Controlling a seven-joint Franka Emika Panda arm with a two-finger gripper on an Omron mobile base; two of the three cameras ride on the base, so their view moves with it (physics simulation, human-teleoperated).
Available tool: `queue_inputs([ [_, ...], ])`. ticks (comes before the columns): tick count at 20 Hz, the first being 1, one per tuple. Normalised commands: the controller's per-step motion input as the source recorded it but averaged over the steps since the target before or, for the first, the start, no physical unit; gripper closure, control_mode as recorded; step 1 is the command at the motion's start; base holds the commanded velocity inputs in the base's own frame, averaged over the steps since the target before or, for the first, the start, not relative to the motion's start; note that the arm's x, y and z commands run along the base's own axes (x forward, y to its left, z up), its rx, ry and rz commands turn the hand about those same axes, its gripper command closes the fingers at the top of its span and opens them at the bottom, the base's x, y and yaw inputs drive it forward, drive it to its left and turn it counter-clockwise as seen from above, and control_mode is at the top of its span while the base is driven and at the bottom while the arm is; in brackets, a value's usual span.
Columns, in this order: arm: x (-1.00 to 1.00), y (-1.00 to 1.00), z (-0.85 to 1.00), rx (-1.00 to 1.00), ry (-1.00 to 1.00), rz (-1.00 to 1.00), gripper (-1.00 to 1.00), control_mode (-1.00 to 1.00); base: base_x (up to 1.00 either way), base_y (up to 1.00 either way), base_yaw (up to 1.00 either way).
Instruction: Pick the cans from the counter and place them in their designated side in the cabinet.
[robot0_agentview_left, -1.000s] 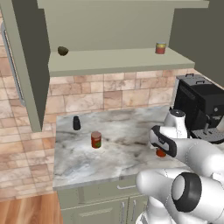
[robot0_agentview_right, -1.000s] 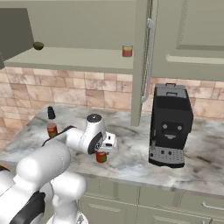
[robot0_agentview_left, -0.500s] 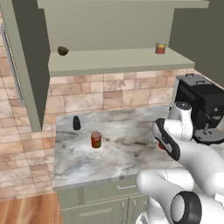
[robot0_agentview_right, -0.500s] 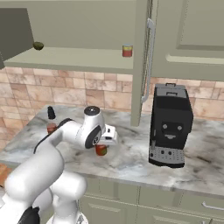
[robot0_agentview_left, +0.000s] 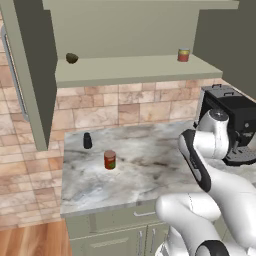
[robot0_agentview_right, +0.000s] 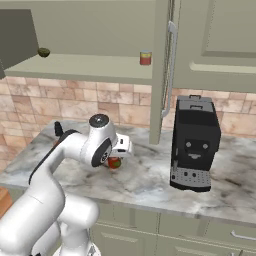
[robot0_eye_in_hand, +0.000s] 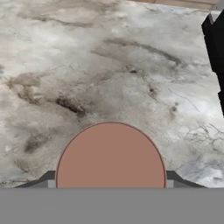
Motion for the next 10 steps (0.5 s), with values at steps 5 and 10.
queue_inputs([
  [5,0.0,0.0,0.51,-0.01,-0.09,0.02,1.0,-1.0,0.0,0.0,0.0],
  [10,0.0,0.0,0.44,-0.02,-0.1,0.02,1.0,-1.0,0.0,0.0,0.0],
])
